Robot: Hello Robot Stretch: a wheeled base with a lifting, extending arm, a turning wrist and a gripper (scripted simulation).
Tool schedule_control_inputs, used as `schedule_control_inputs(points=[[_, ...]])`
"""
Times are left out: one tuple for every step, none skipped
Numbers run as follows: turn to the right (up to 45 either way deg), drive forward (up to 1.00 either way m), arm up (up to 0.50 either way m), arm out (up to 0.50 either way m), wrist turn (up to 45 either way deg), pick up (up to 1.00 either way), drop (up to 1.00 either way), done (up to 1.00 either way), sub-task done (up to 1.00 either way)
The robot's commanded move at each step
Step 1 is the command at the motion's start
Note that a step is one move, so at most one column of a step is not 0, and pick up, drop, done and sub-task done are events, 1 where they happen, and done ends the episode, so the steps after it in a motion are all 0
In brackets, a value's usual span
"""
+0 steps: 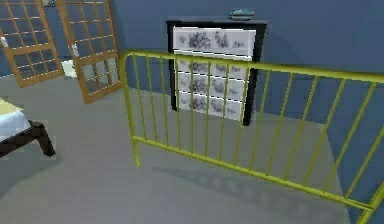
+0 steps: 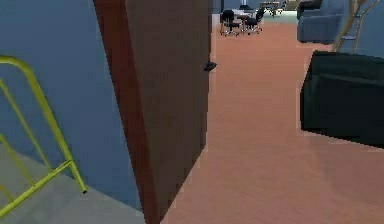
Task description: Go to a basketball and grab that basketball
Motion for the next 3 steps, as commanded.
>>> schedule_control_inputs(points=[[-27.0,0.00,0.00,0.00,0.0,0.00,0.00,0.00,0.00],[0.0,0.75,0.00,0.00,0.0,0.00,0.00,0.00,0.00],[-45.0,0.00,0.00,0.00,0.0,0.00,0.00,0.00,0.00]])
